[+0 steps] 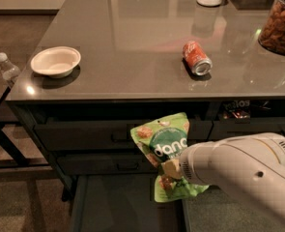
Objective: Pick green rice chip bag from bottom drawer and place on counter
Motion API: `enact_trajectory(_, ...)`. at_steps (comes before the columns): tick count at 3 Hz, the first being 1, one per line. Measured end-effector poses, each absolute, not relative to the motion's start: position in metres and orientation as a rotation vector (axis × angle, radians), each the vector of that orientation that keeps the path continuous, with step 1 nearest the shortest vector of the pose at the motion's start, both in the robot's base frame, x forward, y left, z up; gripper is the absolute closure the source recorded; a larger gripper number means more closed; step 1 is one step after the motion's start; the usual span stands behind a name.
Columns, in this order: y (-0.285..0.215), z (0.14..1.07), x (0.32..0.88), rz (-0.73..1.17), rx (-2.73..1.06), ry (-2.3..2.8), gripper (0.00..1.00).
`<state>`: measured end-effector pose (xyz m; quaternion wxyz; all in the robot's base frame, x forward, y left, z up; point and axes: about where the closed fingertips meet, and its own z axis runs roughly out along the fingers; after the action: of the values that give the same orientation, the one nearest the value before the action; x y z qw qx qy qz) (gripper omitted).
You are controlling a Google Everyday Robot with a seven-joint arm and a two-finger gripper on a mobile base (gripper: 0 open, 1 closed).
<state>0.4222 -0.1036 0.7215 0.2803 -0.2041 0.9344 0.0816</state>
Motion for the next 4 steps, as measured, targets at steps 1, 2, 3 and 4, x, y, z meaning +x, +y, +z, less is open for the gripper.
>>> enact_trajectory(1,-0.103,0.725,0.424,0.226,-0.545,2.500,1.00)
enact_trajectory(2,-0.110,0.768,0.437,0.170,-0.551,2.419,1.00)
enact_trajectory(3,-0.115,0.823,0.445,0.091,-0.559,2.327,1.00)
enact_trajectory(4,-0.114,0.834,0.447,0.078,-0.561,2.306,1.00)
